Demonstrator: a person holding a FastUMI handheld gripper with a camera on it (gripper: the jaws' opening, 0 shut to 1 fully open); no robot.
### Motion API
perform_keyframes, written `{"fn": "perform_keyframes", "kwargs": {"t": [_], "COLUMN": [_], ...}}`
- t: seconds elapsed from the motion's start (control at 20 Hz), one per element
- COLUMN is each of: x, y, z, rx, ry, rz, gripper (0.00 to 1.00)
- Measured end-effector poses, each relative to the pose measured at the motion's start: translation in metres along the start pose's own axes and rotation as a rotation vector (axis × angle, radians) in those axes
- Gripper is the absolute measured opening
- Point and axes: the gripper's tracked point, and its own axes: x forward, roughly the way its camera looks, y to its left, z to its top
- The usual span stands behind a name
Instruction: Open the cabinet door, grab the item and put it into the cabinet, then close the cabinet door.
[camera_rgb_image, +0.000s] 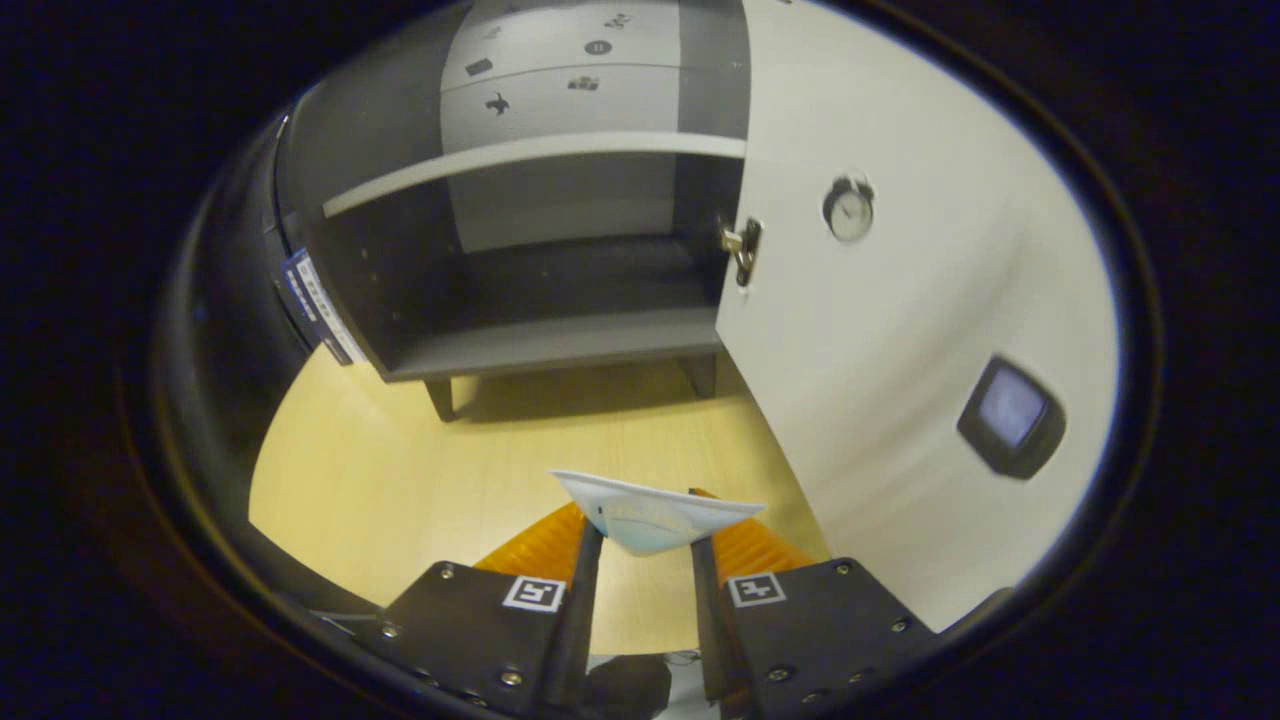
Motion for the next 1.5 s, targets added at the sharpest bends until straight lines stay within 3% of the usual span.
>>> {"fn": "perform_keyframes", "kwargs": {"t": [0.4, 0.65, 1.0, 1.5], "x": [-0.042, -0.033, 0.009, 0.035], "y": [0.049, 0.067, 0.077, 0.087], "z": [0.168, 0.239, 0.275, 0.28], "rx": [-0.066, -0.059, -0.068, -0.084], "ry": [-0.223, -0.281, -0.218, -0.126], "rz": [0.102, 0.139, 0.128, 0.117], "gripper": [0.45, 0.44, 0.44, 0.45]}}
